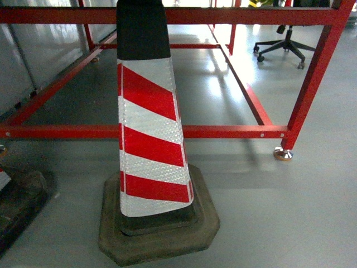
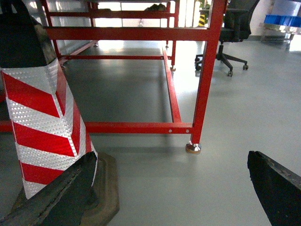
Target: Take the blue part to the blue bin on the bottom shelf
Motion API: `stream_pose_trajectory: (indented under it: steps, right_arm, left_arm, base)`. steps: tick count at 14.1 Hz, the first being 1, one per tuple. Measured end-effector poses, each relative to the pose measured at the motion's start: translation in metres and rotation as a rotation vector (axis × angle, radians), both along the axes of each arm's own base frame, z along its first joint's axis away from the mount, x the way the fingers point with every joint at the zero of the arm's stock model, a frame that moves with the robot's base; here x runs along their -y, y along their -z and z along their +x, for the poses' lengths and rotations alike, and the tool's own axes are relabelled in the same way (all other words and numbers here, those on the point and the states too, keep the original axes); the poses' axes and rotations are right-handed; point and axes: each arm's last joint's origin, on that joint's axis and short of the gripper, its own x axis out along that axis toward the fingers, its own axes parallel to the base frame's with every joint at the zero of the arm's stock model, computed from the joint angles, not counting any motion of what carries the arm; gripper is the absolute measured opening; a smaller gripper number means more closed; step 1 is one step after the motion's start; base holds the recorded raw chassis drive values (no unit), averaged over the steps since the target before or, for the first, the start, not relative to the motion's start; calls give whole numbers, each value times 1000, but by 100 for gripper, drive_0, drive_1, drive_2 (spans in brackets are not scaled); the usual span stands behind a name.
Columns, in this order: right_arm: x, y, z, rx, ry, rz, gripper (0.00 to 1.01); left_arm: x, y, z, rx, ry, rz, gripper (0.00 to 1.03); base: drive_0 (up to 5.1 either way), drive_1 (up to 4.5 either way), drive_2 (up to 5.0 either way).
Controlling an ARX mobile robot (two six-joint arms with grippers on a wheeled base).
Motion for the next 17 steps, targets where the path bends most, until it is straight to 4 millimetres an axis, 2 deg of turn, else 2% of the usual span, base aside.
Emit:
stream_pose_trajectory:
  steps: [17]
  right_arm:
    - [0,0,0,0,0,0,98]
  left_arm:
    - [0,0,0,0,0,0,98]
  base:
    - [0,0,0]
